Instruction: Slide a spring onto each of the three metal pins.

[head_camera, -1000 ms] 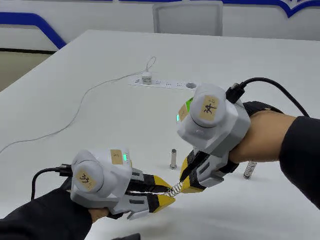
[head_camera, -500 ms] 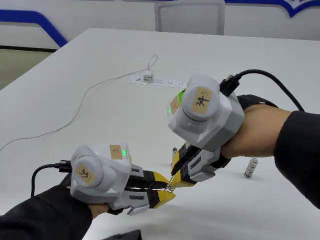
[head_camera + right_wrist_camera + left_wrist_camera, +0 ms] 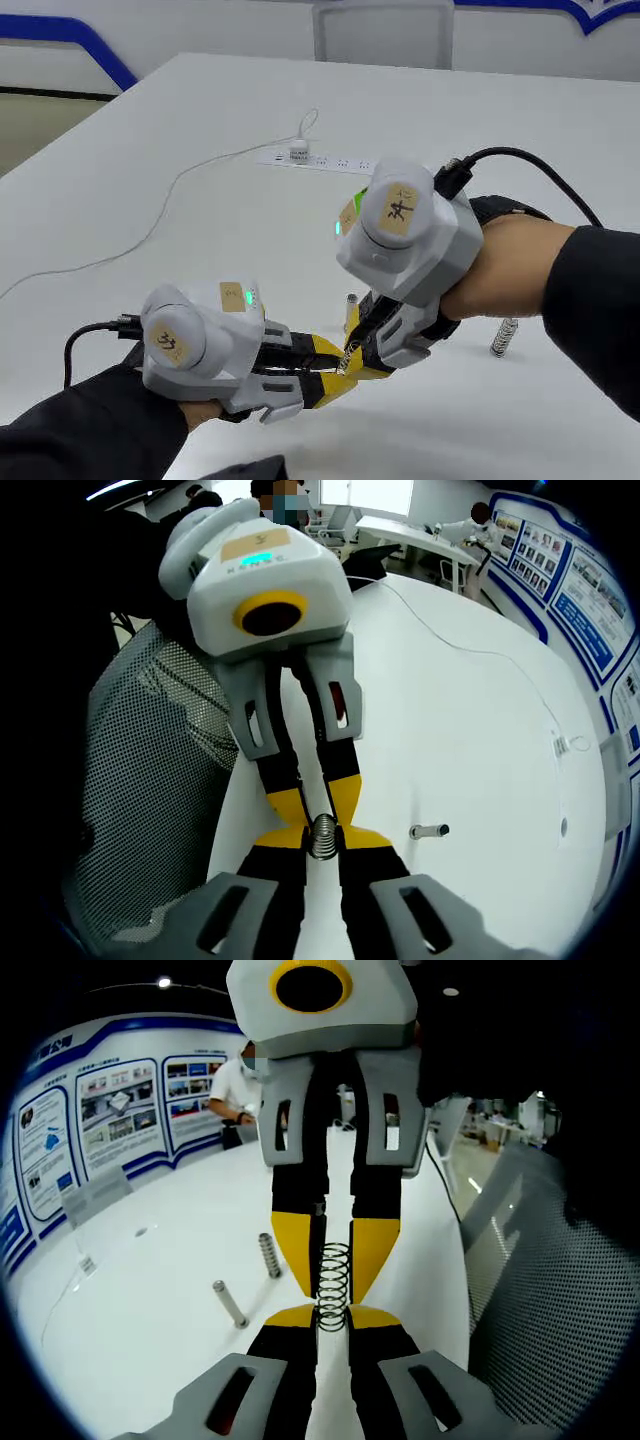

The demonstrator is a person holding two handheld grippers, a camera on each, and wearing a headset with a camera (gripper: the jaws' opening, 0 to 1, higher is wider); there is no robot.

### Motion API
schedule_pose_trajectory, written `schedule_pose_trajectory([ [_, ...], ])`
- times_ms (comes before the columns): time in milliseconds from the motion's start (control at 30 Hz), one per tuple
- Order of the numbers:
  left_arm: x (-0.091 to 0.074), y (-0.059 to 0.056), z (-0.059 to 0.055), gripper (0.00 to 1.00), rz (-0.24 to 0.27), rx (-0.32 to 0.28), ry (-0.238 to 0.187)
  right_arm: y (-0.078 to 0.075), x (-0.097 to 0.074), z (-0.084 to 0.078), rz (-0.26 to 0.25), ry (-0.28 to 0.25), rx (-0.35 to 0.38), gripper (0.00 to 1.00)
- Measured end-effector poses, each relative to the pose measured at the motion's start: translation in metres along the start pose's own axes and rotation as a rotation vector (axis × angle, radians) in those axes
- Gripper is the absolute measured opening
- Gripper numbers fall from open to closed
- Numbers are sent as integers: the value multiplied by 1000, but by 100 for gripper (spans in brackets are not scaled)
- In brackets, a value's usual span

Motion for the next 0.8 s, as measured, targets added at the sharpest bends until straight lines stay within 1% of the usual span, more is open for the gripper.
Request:
schedule_pose_trajectory([
  [200,1,1,0,11,2,3,-5,-1,-1,-1,0,2,1,12],
  [267,1,1,1,12,6,-5,-10,-2,-1,-1,-1,2,3,12],
  [367,0,3,-1,18,20,-18,-2,-4,-2,0,0,4,6,12],
  [433,-1,5,-2,19,27,-29,-2,-8,-4,-1,-4,7,7,12],
  [467,-2,7,-3,20,39,-38,-2,-10,-5,-1,-6,9,10,12],
  [533,-4,11,-6,26,57,-63,-5,-13,-7,-2,-12,12,13,12],
  [600,-7,14,-7,30,76,-76,-9,-17,-10,-4,-20,20,19,12],
  [733,-10,18,-8,35,104,-95,-14,-26,-16,-7,-37,31,24,12],
  [800,-11,20,-8,40,117,-99,-11,-32,-19,-7,-46,34,26,12],
])
Point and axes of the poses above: the centre of the closed fingertips' face, and the gripper's own axes: x roughly forward along the fingers, y roughly to its left, z roughly out of its top, the point moved 5 cm from there along -x, roughly backward along the fingers, and after that the axes turned 11 degrees about -z, right-handed, at the moved point
